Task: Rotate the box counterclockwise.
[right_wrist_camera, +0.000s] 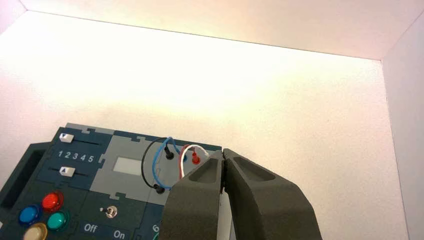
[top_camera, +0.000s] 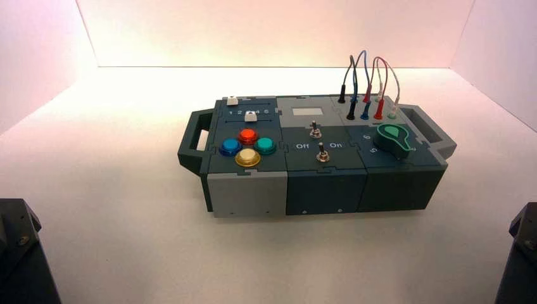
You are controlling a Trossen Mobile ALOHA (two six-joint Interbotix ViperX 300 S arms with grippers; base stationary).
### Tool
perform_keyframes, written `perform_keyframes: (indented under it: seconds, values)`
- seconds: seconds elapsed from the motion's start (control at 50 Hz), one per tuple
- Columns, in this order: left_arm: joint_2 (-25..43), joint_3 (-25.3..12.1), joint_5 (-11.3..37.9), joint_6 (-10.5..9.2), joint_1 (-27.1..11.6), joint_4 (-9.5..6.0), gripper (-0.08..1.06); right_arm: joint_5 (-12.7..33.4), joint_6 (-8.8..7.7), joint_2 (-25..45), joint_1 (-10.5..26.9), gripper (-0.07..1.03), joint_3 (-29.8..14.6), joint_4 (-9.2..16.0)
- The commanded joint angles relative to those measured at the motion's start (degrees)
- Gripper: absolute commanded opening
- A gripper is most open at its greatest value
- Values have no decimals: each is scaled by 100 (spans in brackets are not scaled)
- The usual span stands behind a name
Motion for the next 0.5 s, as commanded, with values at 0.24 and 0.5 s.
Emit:
perform_keyframes:
  seconds: [0.24,0.5]
  values:
    - [9,-62,-53,0,18,-9,-3,-44,0,-9,-18,-2,-53,18]
    - [896,-483,114,9,-325,-44,-3,1318,18,334,316,-2,-712,624]
